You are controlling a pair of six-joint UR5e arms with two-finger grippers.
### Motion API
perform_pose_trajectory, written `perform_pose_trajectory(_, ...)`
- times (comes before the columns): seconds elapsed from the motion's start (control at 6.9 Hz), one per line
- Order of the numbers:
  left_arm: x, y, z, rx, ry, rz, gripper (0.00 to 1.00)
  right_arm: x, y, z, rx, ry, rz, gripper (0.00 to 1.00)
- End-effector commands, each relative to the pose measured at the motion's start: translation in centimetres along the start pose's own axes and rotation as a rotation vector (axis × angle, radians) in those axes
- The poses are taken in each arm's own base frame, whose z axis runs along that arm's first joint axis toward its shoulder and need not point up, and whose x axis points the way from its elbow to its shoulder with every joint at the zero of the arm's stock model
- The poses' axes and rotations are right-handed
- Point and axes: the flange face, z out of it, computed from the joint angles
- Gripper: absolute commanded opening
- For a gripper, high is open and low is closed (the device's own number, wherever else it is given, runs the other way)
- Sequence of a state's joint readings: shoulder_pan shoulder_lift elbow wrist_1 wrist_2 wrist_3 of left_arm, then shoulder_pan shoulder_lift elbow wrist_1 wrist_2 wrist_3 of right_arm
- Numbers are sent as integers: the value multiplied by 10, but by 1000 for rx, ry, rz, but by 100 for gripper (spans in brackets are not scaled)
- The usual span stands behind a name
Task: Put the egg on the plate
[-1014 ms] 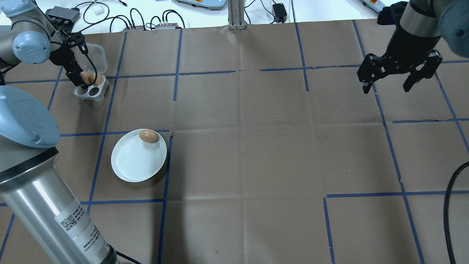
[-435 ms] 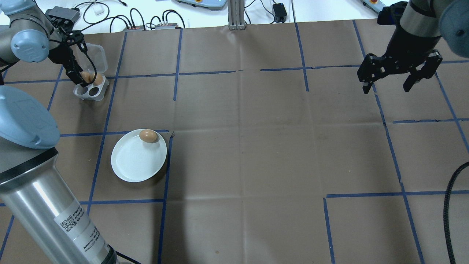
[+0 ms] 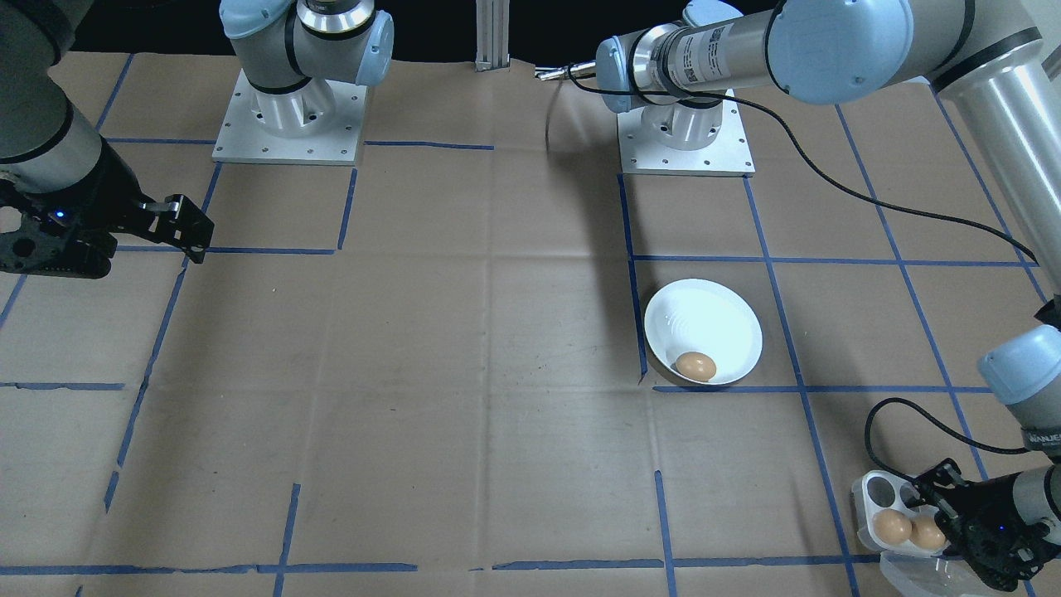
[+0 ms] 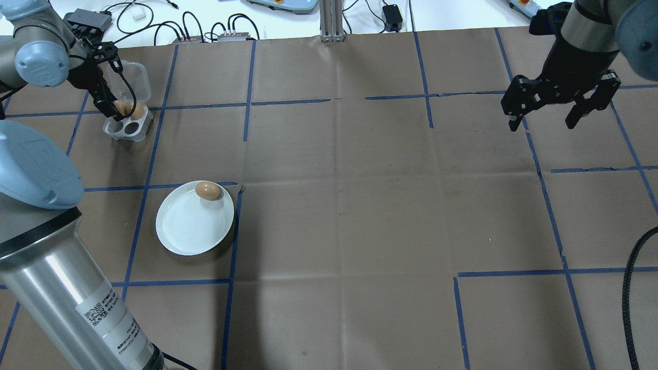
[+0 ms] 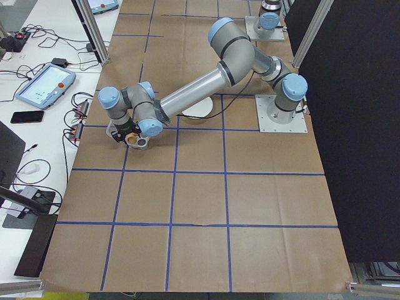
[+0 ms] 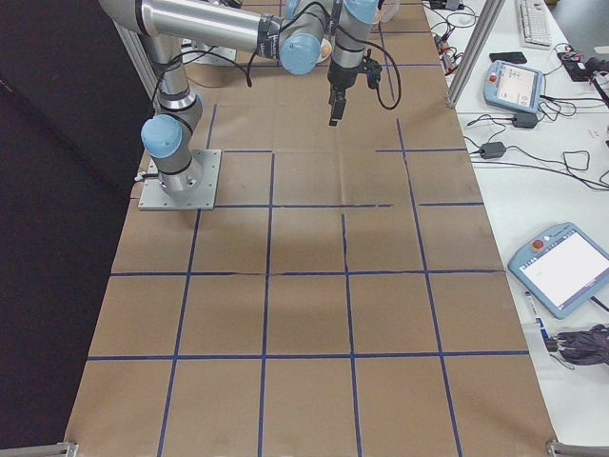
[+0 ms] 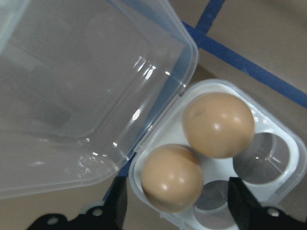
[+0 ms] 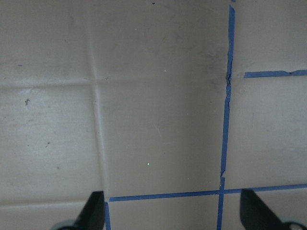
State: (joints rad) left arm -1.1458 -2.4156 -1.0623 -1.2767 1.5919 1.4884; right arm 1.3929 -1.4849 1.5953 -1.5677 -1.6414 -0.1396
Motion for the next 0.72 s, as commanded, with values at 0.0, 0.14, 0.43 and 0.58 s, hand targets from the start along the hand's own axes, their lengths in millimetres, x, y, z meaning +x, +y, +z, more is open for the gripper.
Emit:
perform_pose_trajectory(0.0, 0, 0, 0, 1, 2, -3, 62, 0, 0, 0, 0, 0, 0, 100)
perform_pose_trajectory(0.14, 0, 0, -1, 1, -1, -2, 58, 0, 0, 0, 0, 0, 0, 100)
perform_pose_trajectory(0.43, 0, 0, -2, -2, -1, -3, 44, 0, 0, 0, 0, 0, 0, 100)
perform_pose_trajectory(0.58, 0, 0, -3, -3, -3, -3, 38, 0, 0, 0, 1, 0, 0, 100)
